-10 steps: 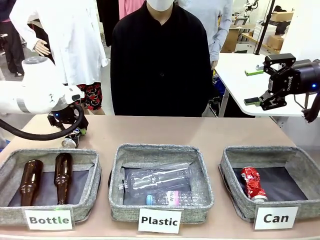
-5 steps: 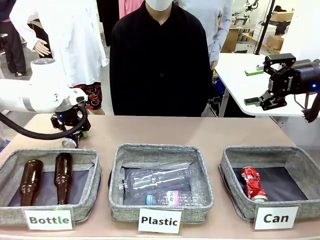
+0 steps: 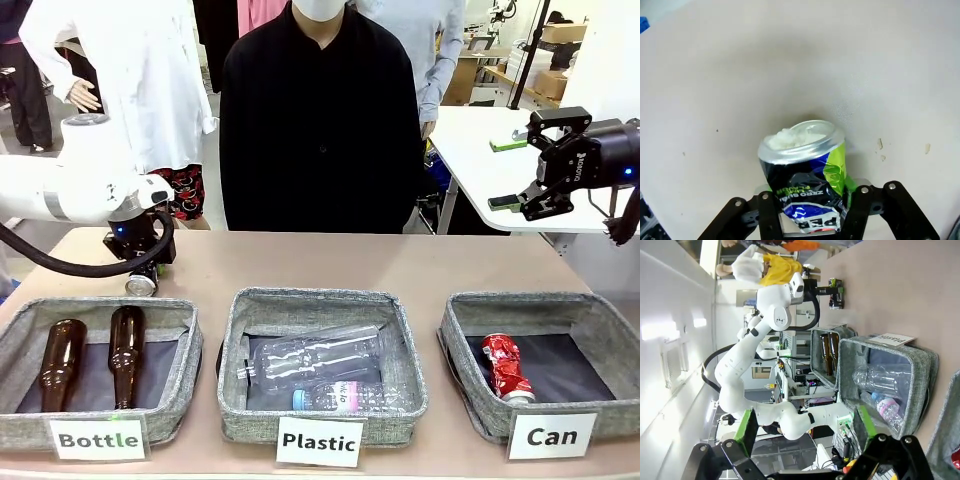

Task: Sort the can waste into the basket.
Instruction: Pick up the can waste from the table and place it in the right Fabric basket.

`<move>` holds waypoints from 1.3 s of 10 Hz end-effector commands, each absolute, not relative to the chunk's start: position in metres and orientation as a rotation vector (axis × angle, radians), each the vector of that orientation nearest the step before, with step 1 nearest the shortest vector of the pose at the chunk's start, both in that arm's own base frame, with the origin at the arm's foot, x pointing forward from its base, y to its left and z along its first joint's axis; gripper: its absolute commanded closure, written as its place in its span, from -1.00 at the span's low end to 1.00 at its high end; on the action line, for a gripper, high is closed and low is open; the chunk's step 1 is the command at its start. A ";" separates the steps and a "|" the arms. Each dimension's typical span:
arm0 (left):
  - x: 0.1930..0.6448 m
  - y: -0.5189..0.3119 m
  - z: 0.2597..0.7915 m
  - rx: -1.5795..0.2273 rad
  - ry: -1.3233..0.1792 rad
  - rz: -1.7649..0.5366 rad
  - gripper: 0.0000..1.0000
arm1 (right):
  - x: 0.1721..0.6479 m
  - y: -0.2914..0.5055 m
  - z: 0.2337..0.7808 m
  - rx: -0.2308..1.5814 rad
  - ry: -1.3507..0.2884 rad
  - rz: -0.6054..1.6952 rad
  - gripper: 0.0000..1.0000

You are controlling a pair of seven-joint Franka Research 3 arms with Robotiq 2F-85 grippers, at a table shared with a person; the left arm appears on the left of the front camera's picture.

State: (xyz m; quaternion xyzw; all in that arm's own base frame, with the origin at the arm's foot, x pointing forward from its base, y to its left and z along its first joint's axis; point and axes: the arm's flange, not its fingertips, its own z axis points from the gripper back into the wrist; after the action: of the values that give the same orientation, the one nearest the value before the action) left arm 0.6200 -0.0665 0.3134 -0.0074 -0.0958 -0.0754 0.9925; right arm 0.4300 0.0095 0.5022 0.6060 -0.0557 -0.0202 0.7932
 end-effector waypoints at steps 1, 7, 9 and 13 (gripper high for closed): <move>0.614 -0.063 0.322 -0.004 -0.203 -0.154 1.00 | 0.430 0.009 0.504 1.305 -0.125 -0.025 -1.00; 0.513 -0.067 0.492 -0.204 -0.157 -0.660 1.00 | 0.430 0.009 0.504 1.305 -0.125 -0.025 -1.00; 0.441 -0.074 0.495 -0.196 -0.035 -1.031 1.00 | 0.430 0.009 0.504 1.305 -0.125 -0.025 -1.00; 0.398 -0.089 0.490 -0.226 0.003 -1.140 1.00 | 0.430 0.009 0.504 1.305 -0.125 -0.025 -1.00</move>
State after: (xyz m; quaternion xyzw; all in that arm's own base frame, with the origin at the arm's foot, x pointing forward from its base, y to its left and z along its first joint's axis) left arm 0.3727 -0.0844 0.4828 -0.0895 -0.0022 -0.5898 0.8026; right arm 0.4297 0.0090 0.5025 0.6063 -0.0557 -0.0200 0.7930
